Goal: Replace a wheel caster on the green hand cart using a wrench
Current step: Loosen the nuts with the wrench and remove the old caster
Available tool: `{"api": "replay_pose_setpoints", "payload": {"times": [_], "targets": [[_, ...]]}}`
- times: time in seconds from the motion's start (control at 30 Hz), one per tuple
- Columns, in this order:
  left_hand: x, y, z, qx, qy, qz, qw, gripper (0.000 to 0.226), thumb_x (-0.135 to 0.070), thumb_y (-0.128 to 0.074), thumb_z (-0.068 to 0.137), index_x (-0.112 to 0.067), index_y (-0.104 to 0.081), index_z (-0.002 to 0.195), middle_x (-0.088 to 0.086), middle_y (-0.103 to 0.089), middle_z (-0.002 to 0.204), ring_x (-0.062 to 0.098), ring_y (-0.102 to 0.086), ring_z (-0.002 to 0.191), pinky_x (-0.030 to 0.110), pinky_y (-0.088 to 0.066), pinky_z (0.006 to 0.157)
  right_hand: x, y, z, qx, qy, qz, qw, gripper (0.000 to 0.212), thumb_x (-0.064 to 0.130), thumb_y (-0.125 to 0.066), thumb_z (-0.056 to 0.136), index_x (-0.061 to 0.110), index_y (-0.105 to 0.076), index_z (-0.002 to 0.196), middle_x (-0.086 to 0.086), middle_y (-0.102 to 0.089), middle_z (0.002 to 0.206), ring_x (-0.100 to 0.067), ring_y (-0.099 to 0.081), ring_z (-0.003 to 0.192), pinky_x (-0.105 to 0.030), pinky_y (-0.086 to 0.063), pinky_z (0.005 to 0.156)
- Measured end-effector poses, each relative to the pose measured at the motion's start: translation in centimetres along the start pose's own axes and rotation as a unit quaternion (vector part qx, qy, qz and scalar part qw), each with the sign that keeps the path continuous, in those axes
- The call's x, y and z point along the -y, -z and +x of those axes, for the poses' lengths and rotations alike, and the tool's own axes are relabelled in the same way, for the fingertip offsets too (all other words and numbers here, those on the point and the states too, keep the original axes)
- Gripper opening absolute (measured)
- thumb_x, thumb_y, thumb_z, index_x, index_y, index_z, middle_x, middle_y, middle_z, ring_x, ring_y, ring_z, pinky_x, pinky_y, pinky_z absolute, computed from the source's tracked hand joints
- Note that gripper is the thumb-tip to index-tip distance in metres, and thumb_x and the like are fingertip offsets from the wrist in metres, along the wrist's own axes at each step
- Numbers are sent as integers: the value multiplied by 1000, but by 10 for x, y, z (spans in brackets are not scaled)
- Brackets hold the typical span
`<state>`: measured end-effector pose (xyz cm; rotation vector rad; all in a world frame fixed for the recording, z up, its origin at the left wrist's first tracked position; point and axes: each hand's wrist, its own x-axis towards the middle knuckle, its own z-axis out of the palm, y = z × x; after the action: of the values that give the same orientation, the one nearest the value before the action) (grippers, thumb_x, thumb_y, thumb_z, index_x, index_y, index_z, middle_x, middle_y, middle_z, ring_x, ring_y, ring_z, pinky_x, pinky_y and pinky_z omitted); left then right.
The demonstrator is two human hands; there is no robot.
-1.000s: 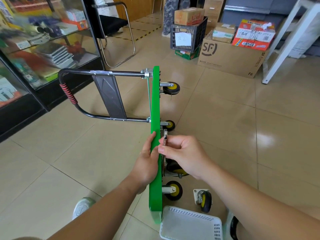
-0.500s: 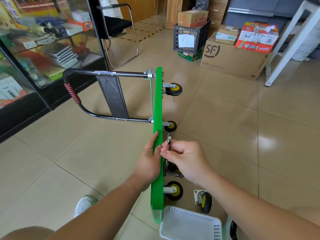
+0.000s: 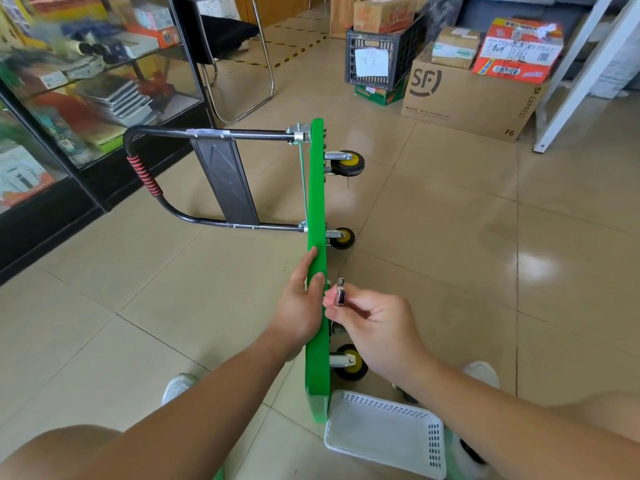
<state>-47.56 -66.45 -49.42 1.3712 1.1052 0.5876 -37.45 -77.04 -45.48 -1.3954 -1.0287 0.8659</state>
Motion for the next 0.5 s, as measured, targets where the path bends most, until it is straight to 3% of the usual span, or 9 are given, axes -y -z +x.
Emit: {"api": "replay_pose_setpoints", "payload": {"times": [0.07, 0.13, 0.23, 0.37, 0.5], "targets": [[2, 2, 1, -9, -13, 11, 1000, 49, -24, -43, 109, -53, -38, 148, 2, -65, 122, 18, -65, 101, 50, -53, 101, -8, 0, -13, 24, 52, -55, 997, 30, 2, -71, 85, 30, -79, 86, 13, -75, 89, -2, -71, 88, -27, -56, 87], [4, 5, 2, -19, -22, 23, 999, 45, -31, -41, 110, -51, -37, 151, -6, -59, 134, 12, -64, 109, 41, -52, 104, -15, -7, -29, 57, 146, -108, 982, 24, 5, -60, 82, 23, -74, 88, 12, -73, 96, -10, -73, 89, -33, -60, 81], [6, 5, 3, -17, -23, 22, 999, 46, -33, -41, 110, -49, -36, 152, -5, -57, 140, 10, -63, 113, 33, -49, 106, -29, -5, -42, 41, 188, -104, 976, 20, 5, -59, 84, 14, -75, 92, 11, -75, 100, -8, -72, 101, -33, -59, 87], [6, 1, 3, -5, -8, 2, 1000, 47, -33, -42, 108, -53, -37, 150, -15, -63, 120, 23, -64, 115, 48, -49, 109, -37, 3, -44, 34, 164, -66, 984, 19, 12, -63, 89, 17, -76, 101, 4, -75, 109, -13, -70, 111, -46, -60, 87], [2, 0, 1, -11, -1, -12, 1000, 46, -32, -42, 109, -54, -38, 149, -19, -62, 107, 17, -61, 104, 52, -50, 108, -31, 3, -42, 20, 180, -55, 982, 18, 9, -62, 89, 15, -75, 99, 3, -75, 105, -14, -72, 106, -48, -60, 85]]}}
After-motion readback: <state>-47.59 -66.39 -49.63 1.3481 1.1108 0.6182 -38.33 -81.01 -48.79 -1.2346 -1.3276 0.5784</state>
